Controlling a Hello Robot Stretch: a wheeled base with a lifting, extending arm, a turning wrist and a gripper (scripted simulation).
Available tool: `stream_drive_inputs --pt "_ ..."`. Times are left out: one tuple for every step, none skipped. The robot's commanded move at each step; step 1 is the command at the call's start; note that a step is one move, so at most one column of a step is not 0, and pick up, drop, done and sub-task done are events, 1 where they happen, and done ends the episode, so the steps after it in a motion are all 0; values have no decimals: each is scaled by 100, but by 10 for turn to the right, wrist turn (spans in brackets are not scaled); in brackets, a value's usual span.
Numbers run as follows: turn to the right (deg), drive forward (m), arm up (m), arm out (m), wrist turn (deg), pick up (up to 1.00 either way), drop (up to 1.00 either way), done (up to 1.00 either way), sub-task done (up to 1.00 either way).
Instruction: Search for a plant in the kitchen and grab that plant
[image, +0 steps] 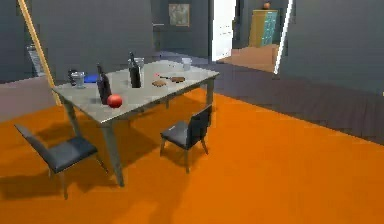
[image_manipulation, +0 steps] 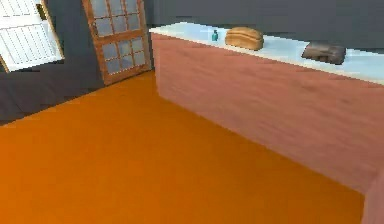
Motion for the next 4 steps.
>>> stream_drive_inputs --pt "390 0 0 0 0 0 0 0 0" --pt "0 15 0 0 0 0 0 0 0" --pt "450 0 0 0 0 0 0 0 0" --pt "420 0 0 0 0 0 0 0 0"
